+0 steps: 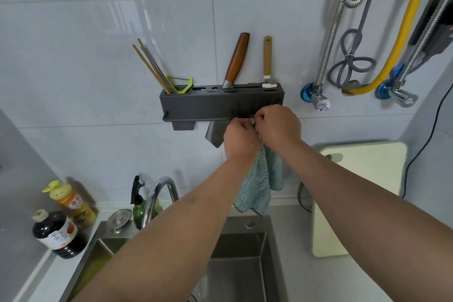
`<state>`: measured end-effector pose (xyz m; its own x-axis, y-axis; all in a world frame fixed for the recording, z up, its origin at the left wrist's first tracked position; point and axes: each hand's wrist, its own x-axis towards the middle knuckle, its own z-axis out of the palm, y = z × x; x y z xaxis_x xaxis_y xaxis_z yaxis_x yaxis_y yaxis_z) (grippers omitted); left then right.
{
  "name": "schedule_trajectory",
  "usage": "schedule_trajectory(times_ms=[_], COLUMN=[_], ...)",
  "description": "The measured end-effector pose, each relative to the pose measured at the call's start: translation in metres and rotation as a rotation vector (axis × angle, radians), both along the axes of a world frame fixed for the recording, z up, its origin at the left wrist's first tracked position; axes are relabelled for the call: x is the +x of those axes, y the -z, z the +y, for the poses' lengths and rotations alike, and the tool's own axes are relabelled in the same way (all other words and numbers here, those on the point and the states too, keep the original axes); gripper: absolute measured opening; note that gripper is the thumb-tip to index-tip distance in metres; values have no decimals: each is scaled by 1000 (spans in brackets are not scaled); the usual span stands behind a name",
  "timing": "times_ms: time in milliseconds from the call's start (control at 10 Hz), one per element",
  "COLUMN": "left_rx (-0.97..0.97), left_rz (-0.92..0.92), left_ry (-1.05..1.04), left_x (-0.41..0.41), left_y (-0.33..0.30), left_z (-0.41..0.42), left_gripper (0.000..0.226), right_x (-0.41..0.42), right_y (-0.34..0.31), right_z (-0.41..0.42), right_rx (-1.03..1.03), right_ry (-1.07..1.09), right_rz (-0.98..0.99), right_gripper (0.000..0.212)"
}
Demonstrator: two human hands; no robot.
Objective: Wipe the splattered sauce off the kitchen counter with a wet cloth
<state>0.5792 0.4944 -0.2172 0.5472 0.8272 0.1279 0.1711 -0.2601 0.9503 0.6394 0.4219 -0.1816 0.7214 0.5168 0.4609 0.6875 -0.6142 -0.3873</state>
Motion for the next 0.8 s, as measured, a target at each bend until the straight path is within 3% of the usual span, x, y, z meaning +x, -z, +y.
schedule_trajectory(times_ms=[200, 300, 400, 500, 700, 800], left_rx=[212, 243, 331, 374, 141, 109], left_rz=[188, 233, 222, 173, 349, 503], left_ry=[169, 216, 223, 209, 301, 351], left_x=[-22, -30, -40, -54, -92, -115], left_y=[17, 25, 28, 33, 44, 49], left_z=[14, 19, 16, 15, 21, 28], left_gripper=[21, 37, 35, 15, 17, 20], right_x=[-8, -8, -11, -14, -39, -56], right_y=[27, 45, 56, 66, 81, 89], right_z=[-21, -25, -26, -25, -27, -26], right_rx=[172, 104, 41, 52, -46, -248], right_ry=[-142, -149, -165, -158, -238, -252], right_rz=[83, 166, 228, 280, 503, 552], right_gripper=[17, 19, 21, 21, 23, 18])
